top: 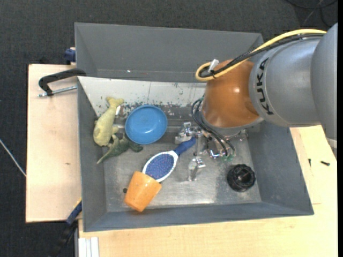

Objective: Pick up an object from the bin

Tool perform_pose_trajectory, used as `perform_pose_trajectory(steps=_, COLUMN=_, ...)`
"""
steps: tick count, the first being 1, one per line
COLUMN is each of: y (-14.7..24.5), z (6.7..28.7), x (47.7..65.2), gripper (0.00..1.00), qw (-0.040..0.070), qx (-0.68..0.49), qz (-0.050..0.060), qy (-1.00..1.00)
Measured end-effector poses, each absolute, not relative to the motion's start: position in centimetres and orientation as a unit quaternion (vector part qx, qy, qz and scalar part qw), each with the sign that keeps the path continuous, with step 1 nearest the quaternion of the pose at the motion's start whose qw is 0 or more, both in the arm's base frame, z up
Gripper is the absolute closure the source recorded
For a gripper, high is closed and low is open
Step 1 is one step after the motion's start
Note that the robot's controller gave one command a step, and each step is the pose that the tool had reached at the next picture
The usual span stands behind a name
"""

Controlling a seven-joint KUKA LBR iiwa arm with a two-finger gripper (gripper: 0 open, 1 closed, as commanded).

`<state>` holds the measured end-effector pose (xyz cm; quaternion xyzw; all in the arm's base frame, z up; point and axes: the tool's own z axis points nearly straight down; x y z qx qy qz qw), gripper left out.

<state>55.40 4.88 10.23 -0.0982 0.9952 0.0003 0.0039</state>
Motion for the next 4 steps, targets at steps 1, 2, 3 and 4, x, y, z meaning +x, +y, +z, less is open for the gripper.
perform_pose_trajectory(steps=1, y=4.9, z=11.2, x=51.9, gripper=0.0, qw=0.0, qx=-0.237, qz=0.0, qy=0.971)
perform_pose_trajectory(steps=2, y=6.4, z=7.2, x=56.7, gripper=0.0, qw=0.003, qx=-0.297, qz=0.0, qy=0.955)
perform_pose_trajectory(steps=3, y=5.2, z=7.3, x=50.8, gripper=0.0, qw=0.006, qx=-0.361, qz=0.0, qy=0.933)
perform_pose_trajectory(steps=4, y=5.3, z=7.3, x=50.8, gripper=1.0, qw=0.006, qx=-0.361, qz=0.0, qy=0.932)
